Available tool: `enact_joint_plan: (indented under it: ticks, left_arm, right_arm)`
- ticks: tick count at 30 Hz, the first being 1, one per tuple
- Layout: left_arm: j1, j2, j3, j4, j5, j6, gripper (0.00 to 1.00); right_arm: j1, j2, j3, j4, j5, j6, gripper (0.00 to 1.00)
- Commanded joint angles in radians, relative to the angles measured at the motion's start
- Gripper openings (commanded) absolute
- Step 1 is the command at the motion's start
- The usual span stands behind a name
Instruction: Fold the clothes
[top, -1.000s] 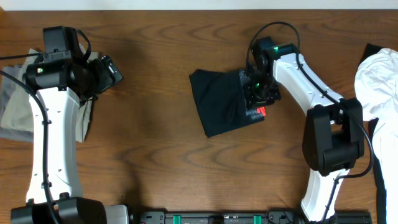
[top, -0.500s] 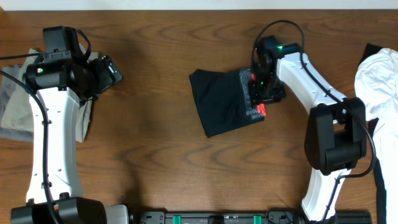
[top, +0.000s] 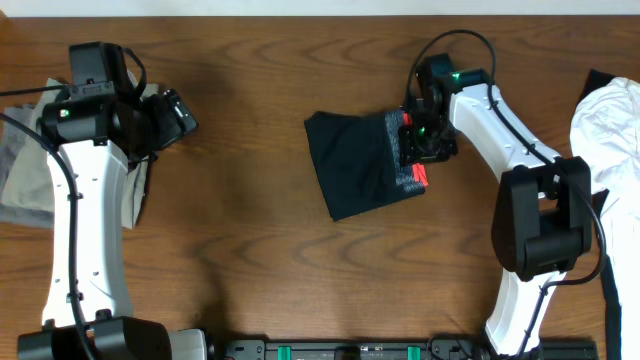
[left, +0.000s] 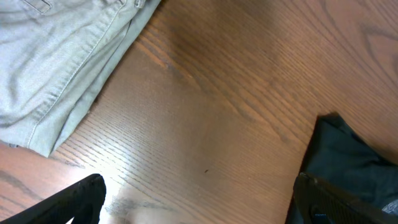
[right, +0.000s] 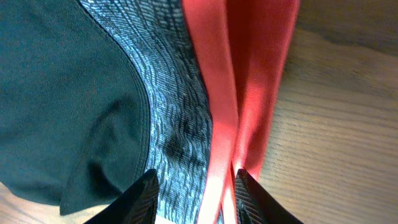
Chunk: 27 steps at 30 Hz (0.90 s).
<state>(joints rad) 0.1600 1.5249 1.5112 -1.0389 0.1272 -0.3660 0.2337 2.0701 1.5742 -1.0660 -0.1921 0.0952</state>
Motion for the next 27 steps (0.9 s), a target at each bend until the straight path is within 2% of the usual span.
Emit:
enact_joint_plan:
  ticks: [1, 3, 9, 23, 27]
  left_arm:
    - [0.002, 0.007, -0.015, 0.000, -0.006, 0.006, 0.98]
    - [0.002, 0.007, -0.015, 0.000, -0.006, 0.006, 0.98]
    - [0.002, 0.007, -0.015, 0.000, -0.006, 0.006, 0.98]
    - [0.002, 0.007, -0.015, 0.000, -0.006, 0.006, 0.98]
    - [0.002, 0.007, -0.015, 0.000, -0.006, 0.006, 0.98]
  right_arm:
    - [0.010, 0.007, -0.046, 0.021, -0.018, -0.009, 0.34]
    - [0.008, 0.007, -0.050, 0.024, -0.018, -0.003, 0.22]
    - [-0.002, 0.006, -0.031, 0.028, -0.015, -0.002, 0.01]
    - [-0.019, 0.005, 0.129, -0.121, 0.041, -0.003, 0.01]
    - [-0.019, 0.006, 0.126, -0.161, 0.130, -0.002, 0.01]
